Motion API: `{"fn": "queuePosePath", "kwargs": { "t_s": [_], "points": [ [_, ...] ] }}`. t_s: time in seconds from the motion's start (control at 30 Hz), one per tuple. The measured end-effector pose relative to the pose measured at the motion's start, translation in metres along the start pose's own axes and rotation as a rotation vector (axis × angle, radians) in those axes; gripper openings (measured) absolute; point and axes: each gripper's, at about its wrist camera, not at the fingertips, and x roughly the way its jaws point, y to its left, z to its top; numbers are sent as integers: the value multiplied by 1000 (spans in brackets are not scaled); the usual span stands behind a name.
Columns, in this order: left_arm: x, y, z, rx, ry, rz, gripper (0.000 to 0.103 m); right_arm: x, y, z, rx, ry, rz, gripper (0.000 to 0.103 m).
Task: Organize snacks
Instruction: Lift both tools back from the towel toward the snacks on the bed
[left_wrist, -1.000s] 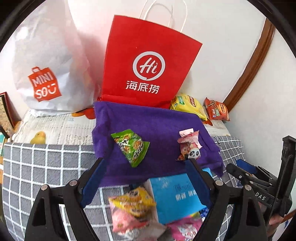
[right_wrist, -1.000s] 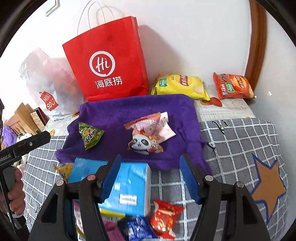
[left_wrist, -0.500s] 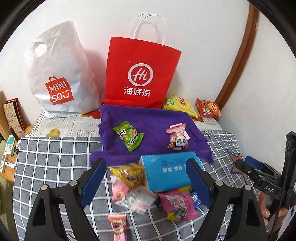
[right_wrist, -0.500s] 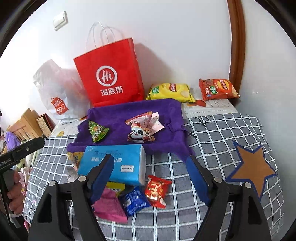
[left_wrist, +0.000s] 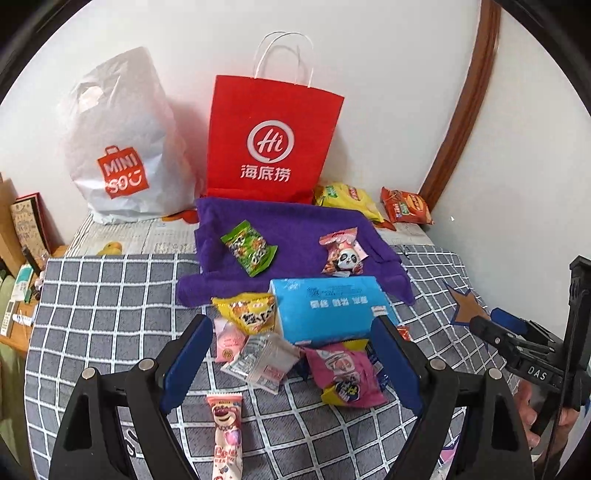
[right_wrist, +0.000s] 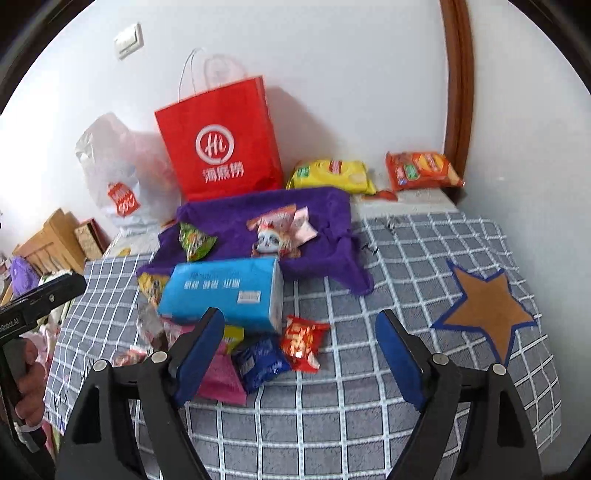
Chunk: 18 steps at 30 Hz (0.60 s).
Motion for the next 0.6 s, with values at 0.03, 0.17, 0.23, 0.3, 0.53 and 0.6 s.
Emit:
{"fn": "queuePosePath", "kwargs": {
  "t_s": [0.03, 0.17, 0.23, 0.3, 0.53, 0.6],
  "points": [
    [1, 1, -2, -5, 3, 3, 87, 2, 0, -2, -3, 9, 4, 83],
    [7, 4, -9, -17, 18, 1, 87, 11, 2, -10, -29, 20, -29, 83],
    [11, 6, -10, -23, 29, 5, 87, 17, 3, -13, -42, 39, -35, 83],
    [12, 8, -11, -22, 26, 22, 87, 21, 4, -16, -50, 57, -37, 83],
    [24, 17, -15, -44, 70, 26, 86, 31, 0, -21, -37, 54, -37, 79],
    [27, 19, -17, -45, 76, 47, 86, 37, -4, -22, -20, 65, -32, 76]
  ]
}}
